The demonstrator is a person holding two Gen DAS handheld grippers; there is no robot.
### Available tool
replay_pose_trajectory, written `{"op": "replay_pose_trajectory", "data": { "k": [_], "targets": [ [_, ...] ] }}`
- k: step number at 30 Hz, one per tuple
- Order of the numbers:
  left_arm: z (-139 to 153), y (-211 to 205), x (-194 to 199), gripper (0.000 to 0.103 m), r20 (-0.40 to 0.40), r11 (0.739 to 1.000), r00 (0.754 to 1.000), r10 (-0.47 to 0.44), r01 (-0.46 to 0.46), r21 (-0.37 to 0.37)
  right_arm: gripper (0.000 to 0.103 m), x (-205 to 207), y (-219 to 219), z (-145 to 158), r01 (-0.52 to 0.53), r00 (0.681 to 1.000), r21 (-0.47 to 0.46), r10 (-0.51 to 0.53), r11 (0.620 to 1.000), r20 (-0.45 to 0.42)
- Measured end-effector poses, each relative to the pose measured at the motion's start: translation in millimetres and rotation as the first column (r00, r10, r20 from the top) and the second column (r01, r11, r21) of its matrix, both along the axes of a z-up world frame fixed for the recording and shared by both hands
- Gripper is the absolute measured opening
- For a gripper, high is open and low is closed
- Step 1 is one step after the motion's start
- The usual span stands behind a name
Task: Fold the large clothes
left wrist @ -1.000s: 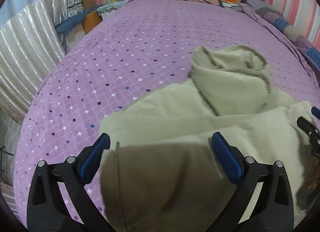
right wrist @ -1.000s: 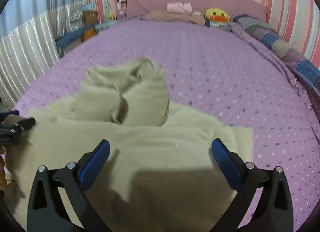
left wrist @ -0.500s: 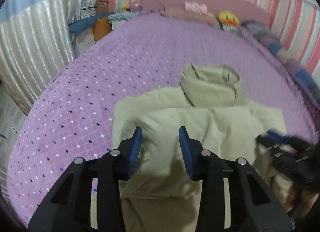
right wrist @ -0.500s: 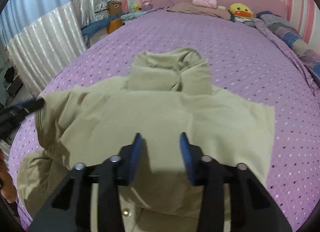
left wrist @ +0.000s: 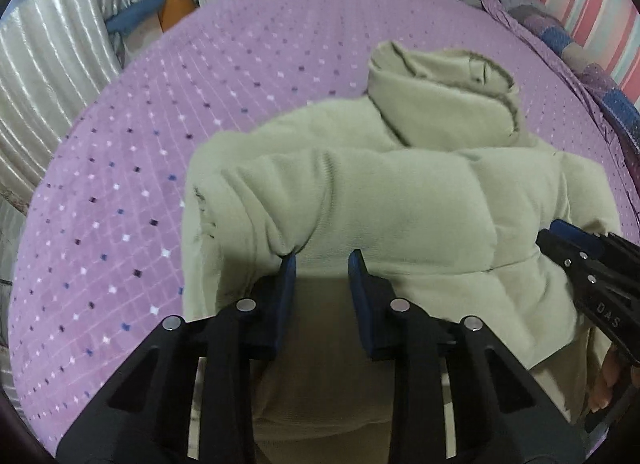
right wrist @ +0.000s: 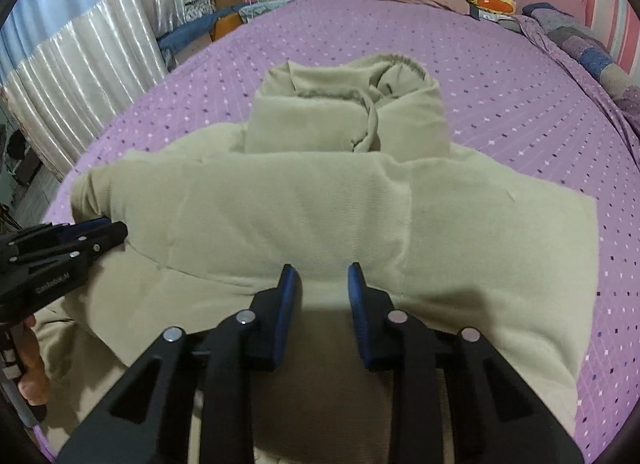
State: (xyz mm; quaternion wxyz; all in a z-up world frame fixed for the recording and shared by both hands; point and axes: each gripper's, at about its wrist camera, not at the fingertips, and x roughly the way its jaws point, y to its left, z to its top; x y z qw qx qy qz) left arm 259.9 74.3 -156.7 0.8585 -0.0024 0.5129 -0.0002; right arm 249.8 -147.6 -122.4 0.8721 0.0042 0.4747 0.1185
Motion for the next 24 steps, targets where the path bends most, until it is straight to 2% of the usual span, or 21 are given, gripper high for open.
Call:
{"op": "replay_pose_trajectory", "data": {
  "k": [8, 12, 16, 19, 22, 24],
  "targets": [
    [-32, -3, 10, 0.028, -0.025, 0.999, 0.999, -0.031, 0.031, 0.008, 0.027, 8, 4, -22, 0.01, 1.0, -0.013, -0.01, 1.0, -0.004],
    [-35, -3, 14, 0.028, -0.052, 0.999, 0.998, -0.033, 0.034, 0.021, 0.027, 7, 7, -23, 0.021, 1.0, -0.021, -0.022, 1.0, -0.007],
    [-14, -8, 20, 0.028, -0.064, 0.999, 0.997, -0.035, 0.037, 0.029, 0.026, -1, -8, 0, 0.037, 0.999, 0.055, -0.037, 0.998, 0.012],
    [9, -4, 12, 0.027, -0.018, 1.0, 1.0, -0.016, 0.017, 0.018, 0.027, -13, -37, 33, 0.07, 0.994, 0.107, -0.079, 0.992, 0.081],
    [30, -2, 9, 0.03, 0.029, 1.0, 1.0, -0.003, 0.003, 0.01, 0.027, -12, -63, 49, 0.113, 0.987, 0.081, -0.121, 0.99, 0.106],
    [38, 2, 12, 0.032, 0.04, 1.0, 0.999, 0.004, -0.004, 0.019, 0.027, -5, -90, 51, 0.181, 0.977, 0.061, -0.186, 0.982, 0.099]
  ]
}}
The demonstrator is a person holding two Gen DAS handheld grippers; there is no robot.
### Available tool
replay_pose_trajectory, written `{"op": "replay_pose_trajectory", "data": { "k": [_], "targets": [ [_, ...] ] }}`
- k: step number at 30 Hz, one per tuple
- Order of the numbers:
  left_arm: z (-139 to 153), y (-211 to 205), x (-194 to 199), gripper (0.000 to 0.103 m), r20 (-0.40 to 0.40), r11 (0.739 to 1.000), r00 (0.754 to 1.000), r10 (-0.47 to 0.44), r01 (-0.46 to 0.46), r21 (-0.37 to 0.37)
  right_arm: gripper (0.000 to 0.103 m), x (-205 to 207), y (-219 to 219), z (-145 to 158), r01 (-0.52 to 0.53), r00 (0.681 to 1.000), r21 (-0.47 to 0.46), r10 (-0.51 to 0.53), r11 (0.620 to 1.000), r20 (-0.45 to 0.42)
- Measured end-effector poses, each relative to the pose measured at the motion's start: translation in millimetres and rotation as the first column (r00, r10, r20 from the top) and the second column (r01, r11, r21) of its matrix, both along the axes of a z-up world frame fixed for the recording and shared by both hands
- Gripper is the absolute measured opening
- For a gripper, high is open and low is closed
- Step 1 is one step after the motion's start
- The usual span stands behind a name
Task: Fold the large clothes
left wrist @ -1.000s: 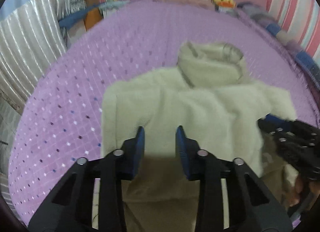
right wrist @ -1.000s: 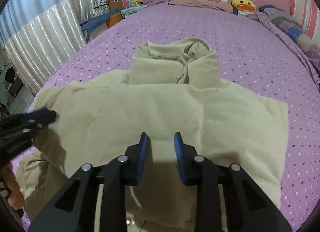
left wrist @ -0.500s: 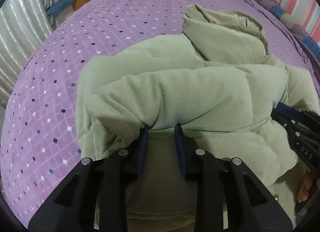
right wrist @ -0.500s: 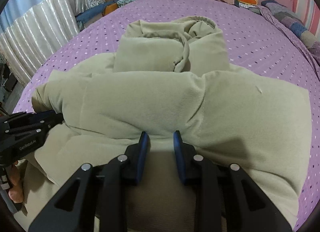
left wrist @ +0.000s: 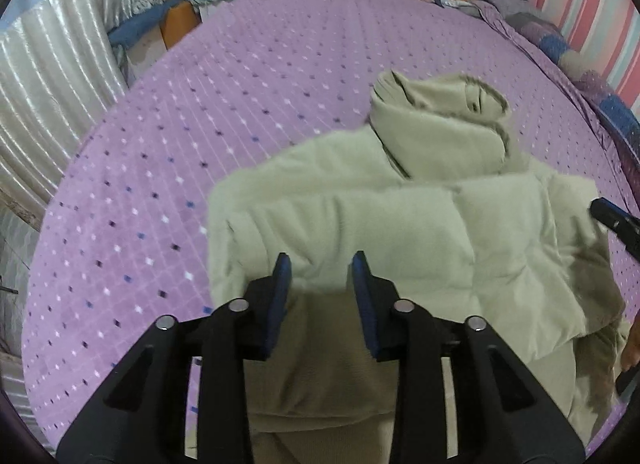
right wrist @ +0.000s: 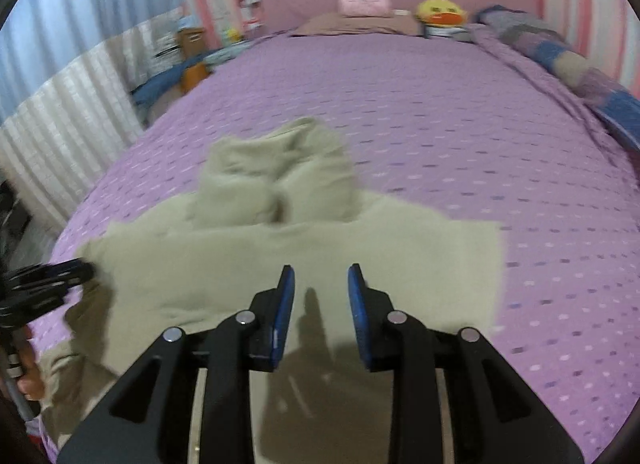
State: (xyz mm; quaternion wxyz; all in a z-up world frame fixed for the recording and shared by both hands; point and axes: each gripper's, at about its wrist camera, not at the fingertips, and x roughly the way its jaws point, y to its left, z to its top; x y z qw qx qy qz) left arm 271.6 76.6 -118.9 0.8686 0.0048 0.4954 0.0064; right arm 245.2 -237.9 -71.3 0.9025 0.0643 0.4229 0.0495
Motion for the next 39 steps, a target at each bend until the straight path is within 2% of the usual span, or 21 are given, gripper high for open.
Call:
{"op": "replay_pose_trajectory", "data": {
  "k": [2, 5, 8, 12, 18, 21, 25, 29, 32, 35, 39],
  "targets": [
    [-3, 4, 12, 0.032, -0.021, 1.0, 1.0, 0.008, -0.008, 0.0, 0.028, 9, -25, -8, 0.06, 0.997, 0.008, -0.059, 0.998, -0.041],
    [-15, 15, 19, 0.032, -0.05, 1.0, 0.999, 0.005, -0.004, 0.005, 0.03, 20, -44, -26, 0.092, 0.992, 0.017, -0.09, 0.996, -0.085],
    [-30, 14, 23, 0.032, -0.06, 1.0, 0.998, -0.015, 0.016, 0.015, 0.027, 27, -47, -40, 0.092, 0.991, -0.009, -0.092, 0.996, -0.099],
    [-47, 17, 31, 0.031, -0.084, 1.0, 0.996, -0.012, 0.01, -0.023, 0.027, 39, -48, -64, 0.093, 0.986, -0.02, -0.095, 0.995, -0.136],
    [-65, 15, 36, 0.032, -0.084, 0.999, 0.996, -0.036, 0.033, -0.039, 0.027, 38, -53, -85, 0.092, 0.987, 0.023, -0.088, 0.995, -0.134],
    [-66, 14, 38, 0.032, -0.094, 0.999, 0.995, -0.042, 0.039, -0.036, 0.027, 38, -49, -84, 0.09, 0.987, -0.006, -0.09, 0.996, -0.133],
    [-51, 7, 35, 0.032, -0.082, 0.998, 0.996, -0.042, 0.045, 0.036, 0.028, 29, -46, -64, 0.104, 0.987, -0.034, -0.107, 0.994, -0.116],
    [-17, 3, 1, 0.032, 0.006, 0.996, 0.997, -0.072, 0.072, 0.052, 0.029, -8, -42, -20, 0.069, 0.998, -0.011, -0.069, 0.998, 0.007],
    [-2, 0, -26, 0.038, 0.056, 0.996, 0.995, -0.086, 0.085, 0.029, 0.029, -42, -36, -3, 0.048, 0.997, 0.0, -0.048, 0.999, 0.061],
    [-4, -4, -40, 0.039, 0.062, 0.995, 0.993, -0.101, 0.099, 0.033, 0.03, -66, -30, -9, 0.032, 0.997, 0.0, -0.032, 0.999, 0.07],
    [-29, 4, -41, 0.039, 0.009, 0.993, 0.995, -0.099, 0.098, 0.069, 0.03, -83, -29, -34, 0.043, 0.997, -0.056, -0.039, 0.998, 0.064]
  ]
}}
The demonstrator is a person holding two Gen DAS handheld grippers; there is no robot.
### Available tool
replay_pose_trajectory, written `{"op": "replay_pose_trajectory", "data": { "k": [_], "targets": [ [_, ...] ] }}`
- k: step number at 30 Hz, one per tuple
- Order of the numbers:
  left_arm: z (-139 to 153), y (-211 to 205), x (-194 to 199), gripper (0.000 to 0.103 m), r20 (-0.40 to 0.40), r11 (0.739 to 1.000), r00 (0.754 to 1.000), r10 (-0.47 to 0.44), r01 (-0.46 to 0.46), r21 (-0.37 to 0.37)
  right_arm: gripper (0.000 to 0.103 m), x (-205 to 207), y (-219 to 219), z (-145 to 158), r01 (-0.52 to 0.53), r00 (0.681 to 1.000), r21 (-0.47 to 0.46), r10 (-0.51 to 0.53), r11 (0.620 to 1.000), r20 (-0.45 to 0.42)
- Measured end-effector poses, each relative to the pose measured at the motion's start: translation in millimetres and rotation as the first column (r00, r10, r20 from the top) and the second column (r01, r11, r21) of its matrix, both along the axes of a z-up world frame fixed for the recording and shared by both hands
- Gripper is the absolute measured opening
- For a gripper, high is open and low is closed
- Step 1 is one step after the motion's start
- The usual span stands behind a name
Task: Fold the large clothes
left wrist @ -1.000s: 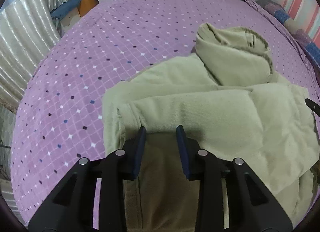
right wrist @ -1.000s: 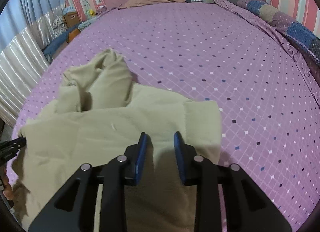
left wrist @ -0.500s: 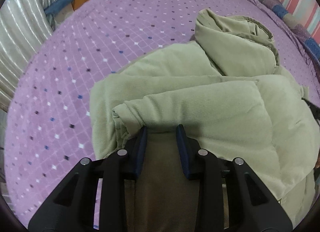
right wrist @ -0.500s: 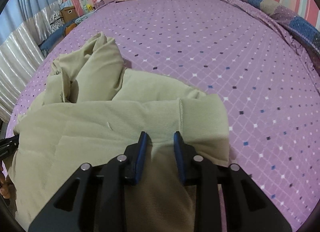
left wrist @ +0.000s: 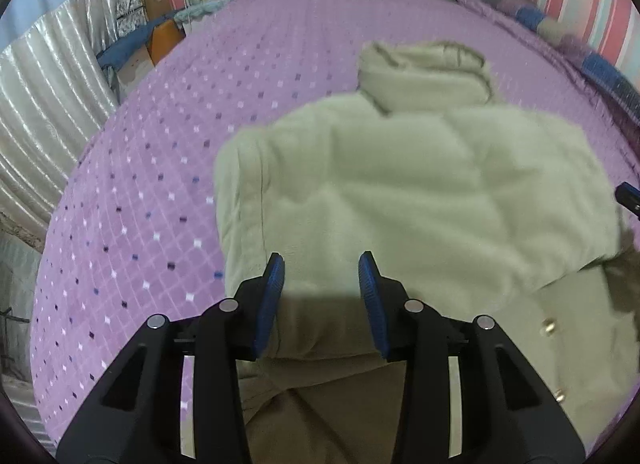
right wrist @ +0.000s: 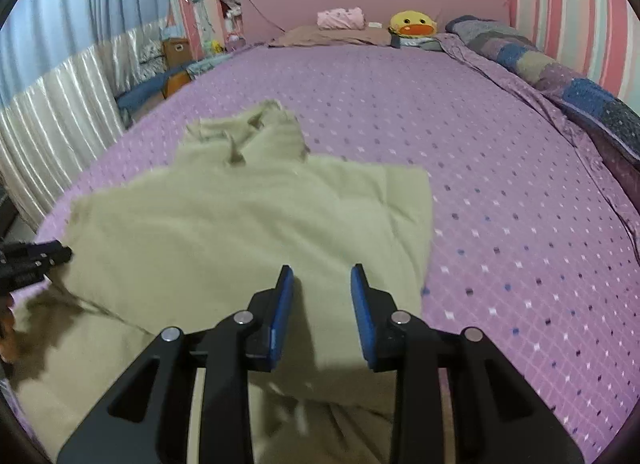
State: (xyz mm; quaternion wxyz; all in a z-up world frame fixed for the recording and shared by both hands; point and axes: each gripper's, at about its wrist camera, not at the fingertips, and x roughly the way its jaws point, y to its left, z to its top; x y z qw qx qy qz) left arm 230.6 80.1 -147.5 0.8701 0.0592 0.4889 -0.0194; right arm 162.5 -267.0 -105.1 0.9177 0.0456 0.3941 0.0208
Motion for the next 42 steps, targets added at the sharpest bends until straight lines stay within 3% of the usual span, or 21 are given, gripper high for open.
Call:
{"op": "replay_pose_trajectory", "data": {
  "k": [4, 10, 19, 20, 21, 23, 25, 26, 34, 37, 42],
  "targets": [
    [-18, 6, 3, 0.039, -0.029, 1.0, 1.0, -0.004, 0.003, -0.019, 0.029, 8, -9, -33, -0.007, 0.997, -0.002, 0.007, 1.0, -0.078],
    [-39, 1, 12, 0.039, -0.047, 1.0, 0.999, -0.002, 0.001, -0.027, 0.029, 21, -2, -49, -0.025, 0.994, -0.05, 0.019, 0.998, -0.111],
    [-33, 6, -2, 0.038, -0.027, 1.0, 1.0, 0.007, -0.007, -0.026, 0.032, 15, 3, -45, -0.015, 0.995, -0.068, 0.008, 0.998, -0.103],
    [-28, 6, -6, 0.04, -0.017, 1.0, 1.0, 0.015, -0.016, -0.027, 0.035, 10, 0, -38, -0.004, 0.996, -0.045, 0.0, 0.999, -0.093],
    [-22, 5, -11, 0.044, -0.008, 0.999, 1.0, 0.02, -0.02, -0.04, 0.044, 5, -2, -34, 0.001, 0.996, -0.023, -0.003, 1.0, -0.085],
    [-10, 4, -23, 0.062, 0.019, 0.998, 1.0, 0.022, -0.02, -0.065, 0.061, -8, -3, -23, 0.007, 0.999, 0.025, -0.005, 1.0, -0.054],
    [1, 3, -36, 0.078, 0.058, 0.999, 0.998, 0.026, -0.024, -0.046, 0.076, -22, 0, -13, 0.007, 1.0, 0.008, -0.007, 1.0, -0.014],
    [7, 1, -44, 0.083, 0.078, 0.999, 0.997, 0.026, -0.023, -0.039, 0.077, -30, 2, -7, 0.006, 1.0, -0.015, -0.006, 1.0, 0.006],
    [38, 2, -102, 0.095, 0.152, 0.997, 0.988, 0.019, -0.008, -0.074, 0.089, -88, -6, 10, 0.035, 0.997, -0.038, -0.033, 0.999, 0.066],
    [42, 5, -124, 0.097, 0.171, 0.996, 0.985, 0.018, -0.003, -0.089, 0.099, -110, -11, 14, 0.05, 0.995, -0.064, -0.044, 0.997, 0.095],
    [41, 9, -158, 0.1, 0.191, 0.996, 0.981, 0.025, -0.008, -0.09, 0.101, -141, -20, 13, 0.13, 0.986, -0.14, -0.113, 0.982, 0.12]
  ]
}}
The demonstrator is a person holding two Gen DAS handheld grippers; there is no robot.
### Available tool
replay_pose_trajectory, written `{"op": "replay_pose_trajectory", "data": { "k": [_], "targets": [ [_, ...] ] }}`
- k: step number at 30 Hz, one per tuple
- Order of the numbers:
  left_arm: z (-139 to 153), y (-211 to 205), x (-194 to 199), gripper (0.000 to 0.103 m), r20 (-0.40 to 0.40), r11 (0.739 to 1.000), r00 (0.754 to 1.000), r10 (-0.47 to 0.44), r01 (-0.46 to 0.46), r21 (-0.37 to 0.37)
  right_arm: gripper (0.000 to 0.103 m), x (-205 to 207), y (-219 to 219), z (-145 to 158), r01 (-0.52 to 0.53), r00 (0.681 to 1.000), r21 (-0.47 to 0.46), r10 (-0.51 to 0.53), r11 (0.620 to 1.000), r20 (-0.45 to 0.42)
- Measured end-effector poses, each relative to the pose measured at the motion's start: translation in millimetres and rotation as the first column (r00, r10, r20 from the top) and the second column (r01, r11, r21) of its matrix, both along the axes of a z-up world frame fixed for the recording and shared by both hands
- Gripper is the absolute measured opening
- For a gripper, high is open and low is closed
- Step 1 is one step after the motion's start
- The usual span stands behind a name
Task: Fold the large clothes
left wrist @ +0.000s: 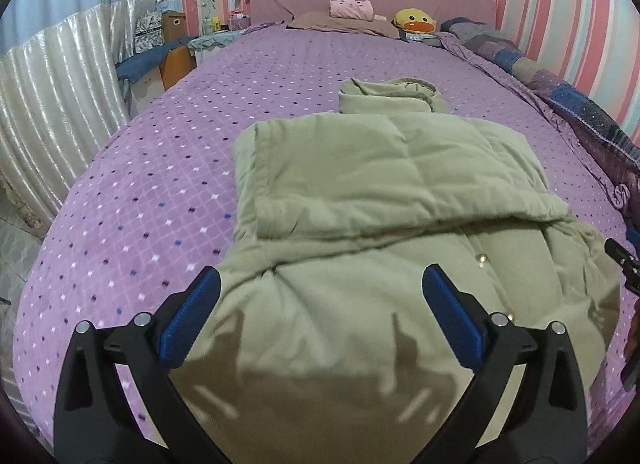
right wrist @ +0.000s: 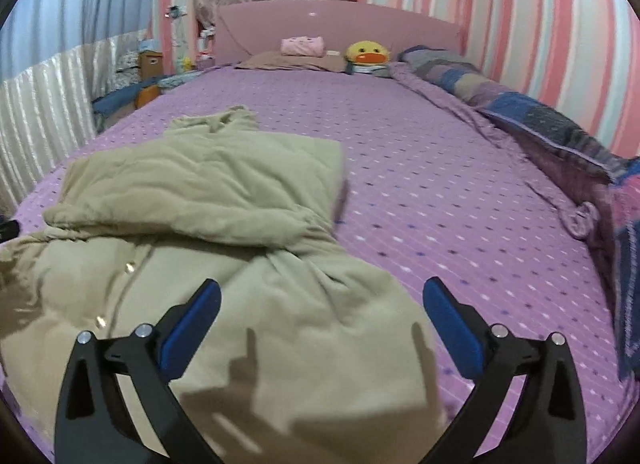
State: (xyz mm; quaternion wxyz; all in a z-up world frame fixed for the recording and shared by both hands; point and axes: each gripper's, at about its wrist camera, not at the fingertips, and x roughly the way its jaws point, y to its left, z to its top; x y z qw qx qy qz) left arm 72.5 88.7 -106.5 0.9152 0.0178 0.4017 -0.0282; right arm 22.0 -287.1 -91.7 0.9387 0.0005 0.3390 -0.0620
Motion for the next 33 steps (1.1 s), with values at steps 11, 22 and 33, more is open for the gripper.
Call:
{"op": "replay_pose_trajectory", "data": {
  "k": [11, 22, 33],
  "targets": [
    [-16, 30, -46, 0.1, 0.014, 0.996, 0.999, 0.03, -0.028, -0.084, 0.101, -46, -18, -17, 0.093, 0.996, 0.028, -0.094, 0.995, 0.013],
    [-48, 80, -80, 0.1, -0.004, 0.997, 0.997, 0.072, -0.072, -0.028, 0.101, -82, -41, -32, 0.127, 0.991, 0.063, -0.129, 0.99, 0.041],
    [-64, 101, -83, 0.1, -0.032, 0.984, 0.987, 0.154, -0.157, -0.082, 0.101, -95, -72, -43, 0.207, 0.977, 0.144, -0.213, 0.968, 0.022]
  ]
}}
